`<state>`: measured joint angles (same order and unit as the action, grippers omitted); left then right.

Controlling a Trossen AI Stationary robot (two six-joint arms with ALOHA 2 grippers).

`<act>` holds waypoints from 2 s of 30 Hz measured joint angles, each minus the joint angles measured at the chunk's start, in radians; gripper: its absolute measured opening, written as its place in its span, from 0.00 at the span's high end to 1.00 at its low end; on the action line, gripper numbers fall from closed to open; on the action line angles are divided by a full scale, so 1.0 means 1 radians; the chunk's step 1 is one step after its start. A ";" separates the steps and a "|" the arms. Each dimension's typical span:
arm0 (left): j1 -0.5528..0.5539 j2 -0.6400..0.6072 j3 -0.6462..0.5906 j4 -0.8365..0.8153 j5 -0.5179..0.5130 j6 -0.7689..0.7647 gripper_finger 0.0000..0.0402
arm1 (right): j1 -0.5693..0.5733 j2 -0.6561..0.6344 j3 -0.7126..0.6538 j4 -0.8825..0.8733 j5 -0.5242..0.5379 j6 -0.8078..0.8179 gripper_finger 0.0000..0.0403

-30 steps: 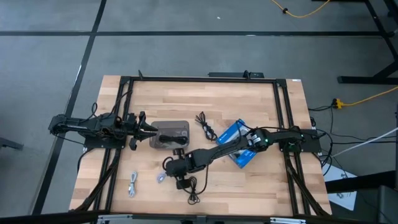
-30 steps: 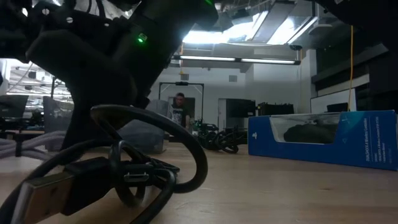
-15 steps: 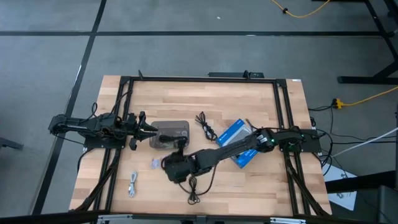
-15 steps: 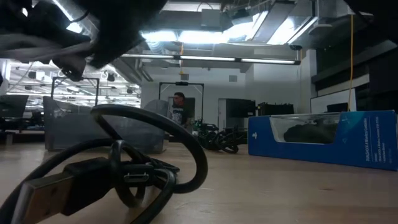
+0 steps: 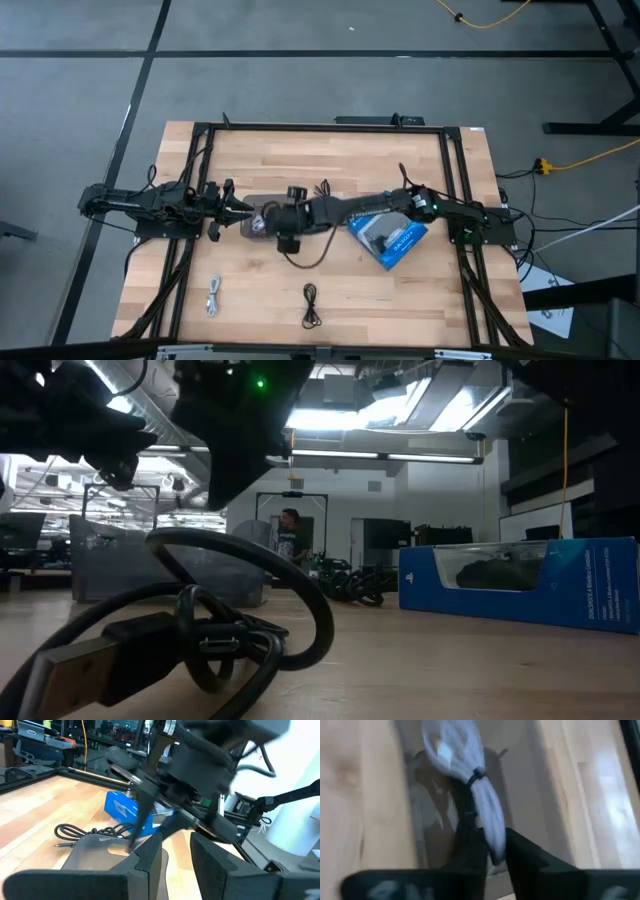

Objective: Pick and place USB-C Cables
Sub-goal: Put the purple charger cable into the black bin, then put the bottom black charger cable into the black bin

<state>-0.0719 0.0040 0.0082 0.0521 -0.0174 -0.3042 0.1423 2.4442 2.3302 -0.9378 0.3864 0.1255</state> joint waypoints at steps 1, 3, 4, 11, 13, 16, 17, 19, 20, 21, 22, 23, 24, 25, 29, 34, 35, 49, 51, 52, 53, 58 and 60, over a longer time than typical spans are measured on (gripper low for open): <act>0.000 0.000 0.000 0.000 0.000 0.000 0.76 | -0.007 -0.004 0.000 0.002 -0.006 0.001 0.75; 0.000 0.000 0.000 -0.002 0.000 0.000 0.76 | -0.011 -0.008 0.000 0.000 -0.012 0.001 0.68; 0.000 0.000 0.000 -0.005 0.000 0.000 0.76 | -0.012 -0.009 0.000 -0.001 -0.015 0.001 0.65; 0.000 0.000 0.000 -0.016 0.000 0.000 0.76 | 0.001 -0.013 0.001 -0.117 -0.201 0.070 0.54; 0.000 0.000 0.000 -0.016 0.000 0.000 0.76 | 0.027 -0.017 0.001 -0.143 -0.298 0.118 0.54; 0.000 0.000 0.000 -0.016 -0.003 0.000 0.76 | 0.094 -0.023 0.003 -0.184 -0.336 0.126 0.57; 0.000 0.000 0.000 -0.016 -0.008 0.000 0.76 | 0.116 -0.025 0.003 -0.191 -0.339 0.109 0.58; 0.000 0.000 0.000 -0.016 -0.021 0.000 0.76 | 0.161 -0.026 0.003 -0.227 -0.336 0.079 0.59; 0.000 0.000 0.000 -0.016 -0.026 0.000 0.76 | 0.185 -0.026 0.003 -0.248 -0.330 0.072 0.60; 0.000 0.000 0.000 -0.016 -0.026 0.000 0.76 | 0.206 -0.026 0.003 -0.266 -0.316 0.062 0.61; 0.000 0.000 0.000 -0.016 -0.026 0.000 0.76 | 0.229 -0.024 0.003 -0.281 -0.295 0.056 0.61; 0.000 0.000 0.000 -0.016 -0.026 0.000 0.76 | 0.249 -0.022 0.003 -0.289 -0.268 0.053 0.61; 0.000 0.000 0.000 -0.016 -0.026 0.000 0.76 | 0.268 -0.020 0.003 -0.292 -0.232 0.053 0.62; 0.000 0.000 0.000 -0.015 -0.026 0.000 0.76 | 0.287 -0.019 0.003 -0.293 -0.204 0.053 0.62; 0.000 0.000 0.000 -0.015 -0.026 -0.001 0.76 | 0.343 -0.018 0.003 -0.255 -0.143 0.104 0.62; 0.000 0.000 0.000 -0.015 -0.026 -0.021 0.76 | 0.362 -0.018 0.003 -0.169 -0.077 0.403 0.62; 0.000 0.000 0.000 -0.015 -0.026 -0.029 0.76 | 0.361 -0.018 0.003 -0.172 -0.080 0.468 0.62; 0.000 0.000 0.000 -0.014 -0.026 -0.034 0.76 | 0.371 0.042 0.002 -0.164 -0.217 1.057 0.62; 0.000 0.000 0.000 -0.017 -0.033 -0.034 0.76 | 0.371 0.049 0.002 -0.158 -0.245 1.134 0.62; 0.000 0.000 0.000 -0.017 -0.038 -0.034 0.76 | 0.371 0.051 0.002 -0.160 -0.254 1.171 0.62; 0.000 0.000 0.000 -0.014 -0.047 -0.034 0.76 | 0.371 0.056 0.003 -0.159 -0.258 1.200 0.62; 0.000 0.000 0.000 -0.015 -0.089 -0.033 0.76 | 0.371 0.094 0.002 -0.156 -0.273 1.292 0.62; 0.000 0.000 0.000 -0.014 -0.105 -0.028 0.76 | 0.370 0.110 0.002 -0.137 -0.276 1.327 0.62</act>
<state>-0.0719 0.0044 0.0080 0.0376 -0.1223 -0.3323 0.5126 2.5537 2.3325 -1.0746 0.1101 1.4526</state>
